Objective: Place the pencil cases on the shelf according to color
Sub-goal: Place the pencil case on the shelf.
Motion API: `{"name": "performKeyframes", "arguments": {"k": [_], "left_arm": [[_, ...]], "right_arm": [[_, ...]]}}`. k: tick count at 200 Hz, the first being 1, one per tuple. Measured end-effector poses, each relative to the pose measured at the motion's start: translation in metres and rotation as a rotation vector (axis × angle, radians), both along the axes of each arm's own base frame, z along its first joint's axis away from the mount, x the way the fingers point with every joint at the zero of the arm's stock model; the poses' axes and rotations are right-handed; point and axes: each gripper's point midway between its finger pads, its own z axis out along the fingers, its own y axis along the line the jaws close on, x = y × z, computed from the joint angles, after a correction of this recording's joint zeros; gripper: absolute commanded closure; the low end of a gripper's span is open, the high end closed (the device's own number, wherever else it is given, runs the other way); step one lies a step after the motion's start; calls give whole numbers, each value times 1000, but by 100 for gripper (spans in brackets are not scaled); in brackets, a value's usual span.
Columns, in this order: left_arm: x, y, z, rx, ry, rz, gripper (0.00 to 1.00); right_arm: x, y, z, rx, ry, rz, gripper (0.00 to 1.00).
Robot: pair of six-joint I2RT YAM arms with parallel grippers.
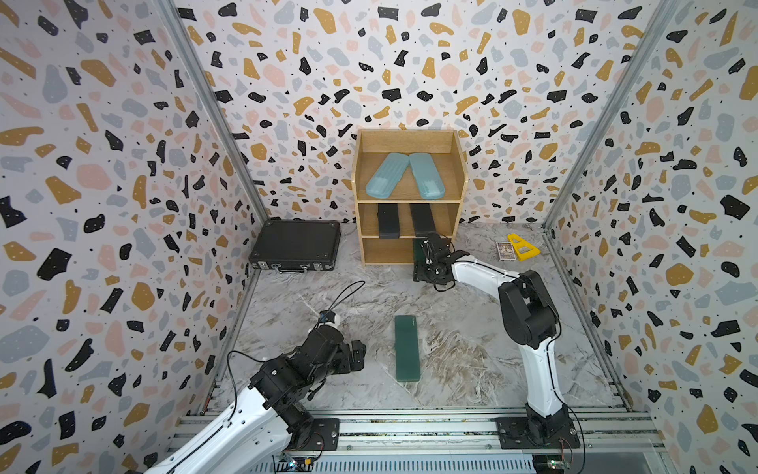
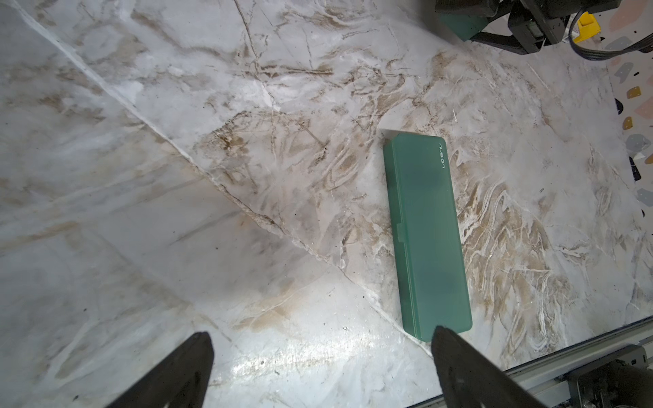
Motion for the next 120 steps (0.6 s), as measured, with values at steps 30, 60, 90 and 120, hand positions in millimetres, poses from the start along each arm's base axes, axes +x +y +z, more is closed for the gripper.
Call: {"name": "performKeyframes", "arguments": {"k": [30,60,90,120], "left_arm": [[-1,-1,1,-6,1,-5,0],[-2,-2,3,-17,-5,-9,0],[-2,-2,4,-23,-8,-12,0],[-2,-2,4,-24,-7,-13,0]], "right_arm": [[-2,4,0,-34,68,5,65],[6,5,-7,-44,74,-3,53],[5,5,-6,-45,79,-4,40],[6,6,-7,-33,71,-7,31]]}}
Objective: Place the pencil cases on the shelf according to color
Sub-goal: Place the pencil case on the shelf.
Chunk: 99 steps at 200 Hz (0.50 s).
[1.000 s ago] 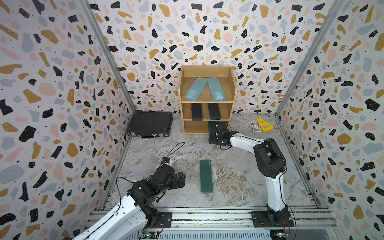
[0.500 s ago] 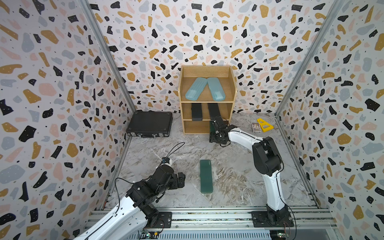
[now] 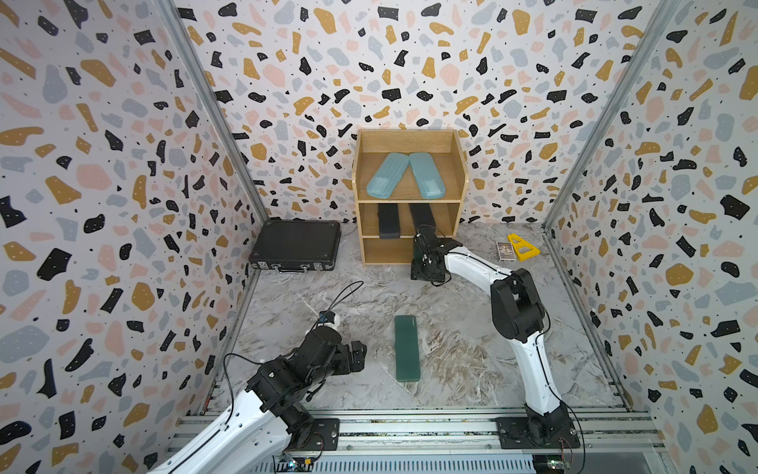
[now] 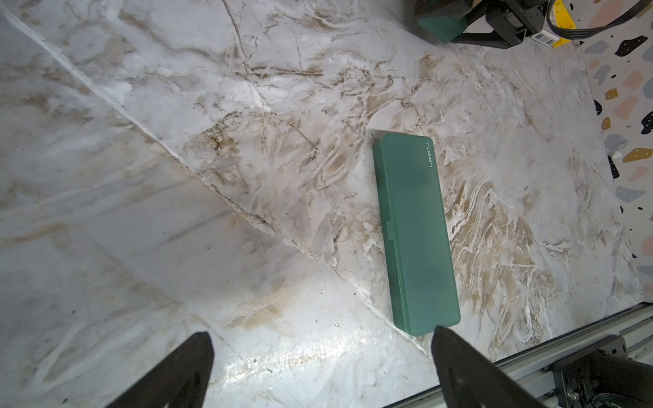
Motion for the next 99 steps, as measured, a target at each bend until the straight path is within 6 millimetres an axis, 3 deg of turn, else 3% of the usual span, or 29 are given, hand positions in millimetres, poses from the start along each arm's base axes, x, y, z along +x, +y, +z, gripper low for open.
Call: {"name": "performKeyframes", "arguments": {"k": [47,99], "left_arm": [[0,0,0,0,0,0,0],[0,0,0,-1,0,1,0]], "right_arm": [[5,-14,3,67,-85,-30,16],[4,-25,3,49,-102,-37,12]]}}
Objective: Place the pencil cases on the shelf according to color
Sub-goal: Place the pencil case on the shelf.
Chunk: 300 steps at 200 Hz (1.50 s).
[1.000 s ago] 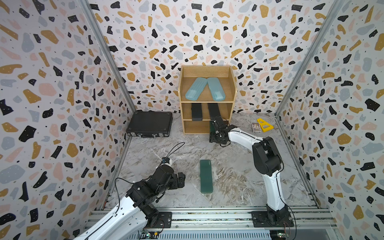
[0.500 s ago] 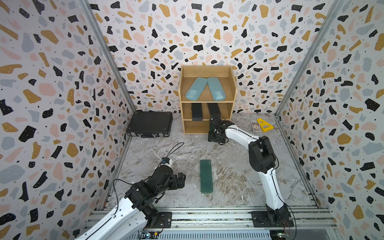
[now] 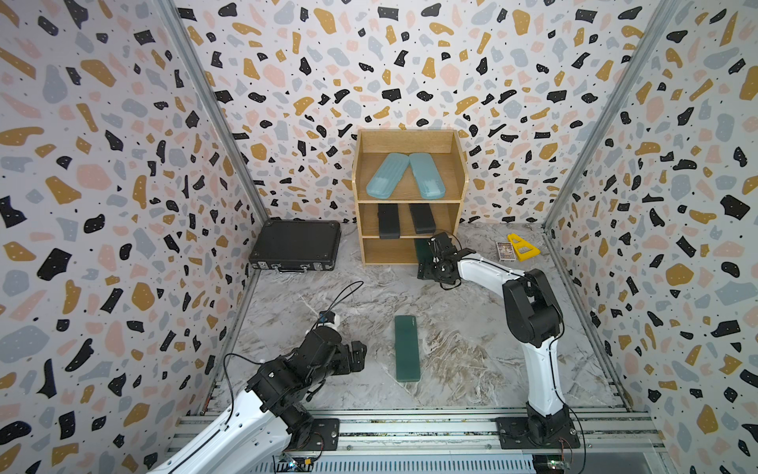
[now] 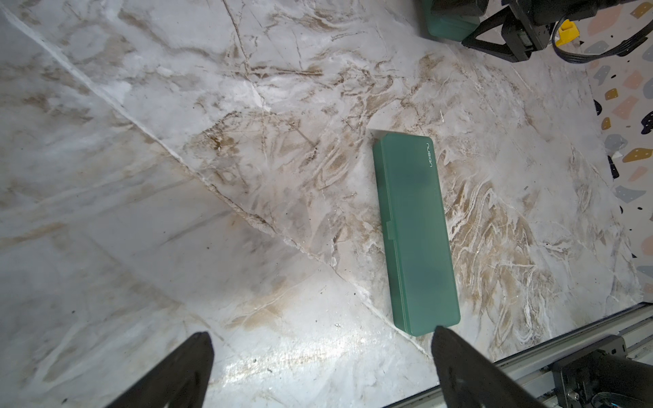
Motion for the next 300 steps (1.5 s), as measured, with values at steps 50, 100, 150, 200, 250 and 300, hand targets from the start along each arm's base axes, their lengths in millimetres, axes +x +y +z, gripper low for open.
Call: {"name": "performKeyframes", "arguments": {"k": [50,100,150,200,250,300], "left_arm": [[0,0,-1,2,3,0,0],[0,0,-2,6,8,0,0],[0,0,-3,9,11,1,0],[1,-1,-3,10,12,0,0],[4,-4,-5,13,17,0,0],[4,-4,-6,15,18,2,0]], "right_arm": [[1,2,-3,29,-58,11,15],[5,-2,43,71,-207,12,15],[-6,-9,70,98,-281,17,24],[-47,-32,39,64,-215,24,88],[-39,-17,24,129,-193,21,95],[-21,-3,-4,163,-151,-12,94]]}}
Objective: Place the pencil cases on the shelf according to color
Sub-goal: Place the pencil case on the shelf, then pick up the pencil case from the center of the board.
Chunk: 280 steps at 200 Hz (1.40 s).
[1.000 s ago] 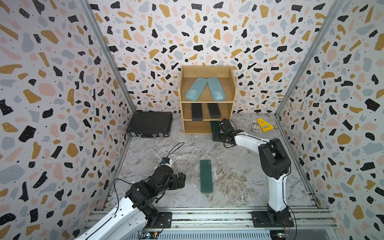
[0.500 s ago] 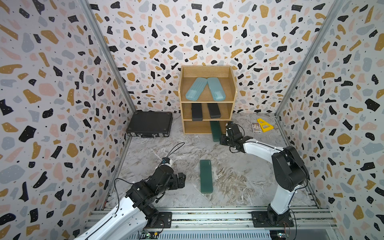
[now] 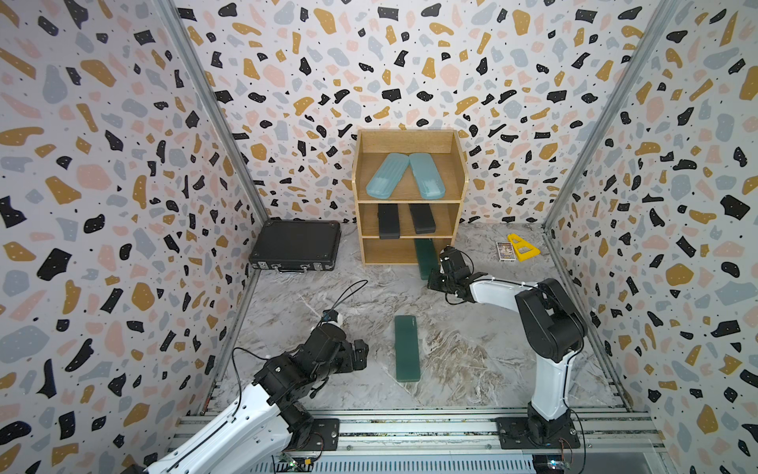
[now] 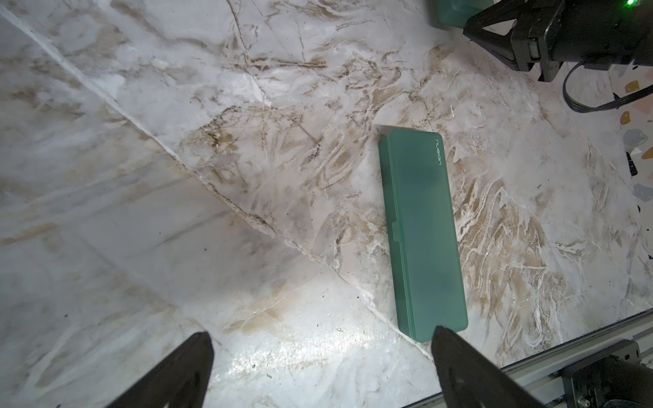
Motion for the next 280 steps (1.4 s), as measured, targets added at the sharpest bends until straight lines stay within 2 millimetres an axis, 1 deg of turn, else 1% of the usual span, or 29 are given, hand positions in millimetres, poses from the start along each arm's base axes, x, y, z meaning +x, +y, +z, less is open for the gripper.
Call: {"name": "performKeyframes", "arguments": {"k": [9,30,59,76,83,87,95,109,115,124,136,146,155,164,169,189,200,214,229,238,246,260,280], "left_arm": [[0,0,0,0,0,0,0],[0,0,0,-1,0,0,0],[0,0,0,-1,0,1,0],[0,0,0,-2,1,2,0],[0,0,0,-2,0,2,0],[0,0,0,-2,0,2,0],[0,0,0,-2,-1,2,0],[-1,1,1,-2,-2,3,0],[-1,2,1,-1,-3,4,0],[-2,3,1,0,-3,5,0],[-3,5,3,-1,-8,7,0],[-5,7,5,-5,-15,9,0],[-6,9,7,-11,-26,14,0],[-8,11,10,-19,-35,20,0],[-8,12,12,-26,-42,23,0],[-9,13,19,-61,-66,35,0],[-10,13,19,-66,-64,40,0],[-11,14,17,-63,-52,46,0],[-12,15,14,-57,-37,52,0],[-13,16,13,-54,-31,55,0],[-13,16,12,-52,-27,57,0],[-14,17,12,-52,-24,59,0],[-14,17,12,-54,-24,60,0]], "right_arm": [[3,1,-1,1,1,-2,94],[12,7,6,7,-9,-3,94],[26,12,25,6,-32,-10,94],[31,14,34,8,-43,-13,91],[31,14,34,6,-40,-13,86],[31,14,34,7,-38,-12,81],[30,14,33,9,-31,-14,70],[26,14,31,12,-20,-4,45],[24,14,30,15,-14,-2,38],[18,11,27,8,-4,4,29],[1,3,26,0,19,5,21],[-18,-6,27,-14,42,12,15],[-35,-14,36,-24,52,13,9],[-50,-21,46,-35,56,19,6],[-58,-23,55,-38,51,26,0],[-89,-26,84,-36,30,60,0],[-106,-27,89,-22,32,81,0],[-130,-30,81,3,68,115,0],[-158,-32,60,22,141,150,0],[-172,-35,48,7,181,157,0],[-189,-34,39,-17,221,180,0],[-215,-23,36,-63,249,240,0],[-245,-4,42,-105,255,308,0]]}}
